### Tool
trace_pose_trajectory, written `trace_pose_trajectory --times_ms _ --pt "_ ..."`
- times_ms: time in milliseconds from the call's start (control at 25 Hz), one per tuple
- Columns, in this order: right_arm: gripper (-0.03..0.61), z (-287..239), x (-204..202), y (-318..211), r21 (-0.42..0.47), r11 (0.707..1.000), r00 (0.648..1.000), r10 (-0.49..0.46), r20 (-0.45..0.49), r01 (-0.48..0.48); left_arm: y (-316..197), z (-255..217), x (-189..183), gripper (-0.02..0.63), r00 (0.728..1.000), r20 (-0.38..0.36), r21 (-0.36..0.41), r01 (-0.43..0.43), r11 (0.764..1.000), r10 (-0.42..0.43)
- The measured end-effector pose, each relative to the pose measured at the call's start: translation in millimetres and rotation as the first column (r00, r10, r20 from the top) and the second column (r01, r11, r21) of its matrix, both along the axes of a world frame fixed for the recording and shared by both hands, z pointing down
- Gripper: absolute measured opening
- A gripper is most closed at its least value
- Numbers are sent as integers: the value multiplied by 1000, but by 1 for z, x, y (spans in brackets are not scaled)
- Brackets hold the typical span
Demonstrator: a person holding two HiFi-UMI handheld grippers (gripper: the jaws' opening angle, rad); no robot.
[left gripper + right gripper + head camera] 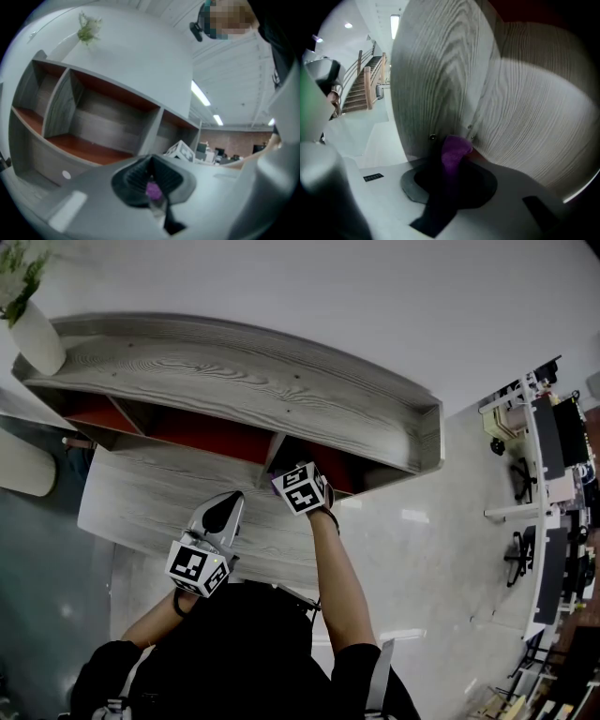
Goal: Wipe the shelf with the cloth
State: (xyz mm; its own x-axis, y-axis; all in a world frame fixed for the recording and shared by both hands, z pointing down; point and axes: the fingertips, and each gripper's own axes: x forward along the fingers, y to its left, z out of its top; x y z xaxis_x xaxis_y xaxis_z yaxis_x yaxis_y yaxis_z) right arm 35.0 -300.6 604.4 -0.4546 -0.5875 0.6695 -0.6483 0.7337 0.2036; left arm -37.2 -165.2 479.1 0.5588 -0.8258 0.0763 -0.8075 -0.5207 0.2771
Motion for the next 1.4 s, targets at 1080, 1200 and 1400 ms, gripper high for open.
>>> trace_pose_trajectory --times_ms 1080,1200,1400 --pt "74 16 -16 153 -124 991 974 79 211 -54 -10 4 -9 5 1000 11 -6 -16 1000 16" --pt "74 -17 -7 153 -66 985 932 173 320 -160 -9 1 -14 5 1000 13 -1 -10 1000 10" --pt "74 -65 14 147 39 950 870 267 413 -310 -5 -7 -22 5 1000 -4 4 7 1000 -7"
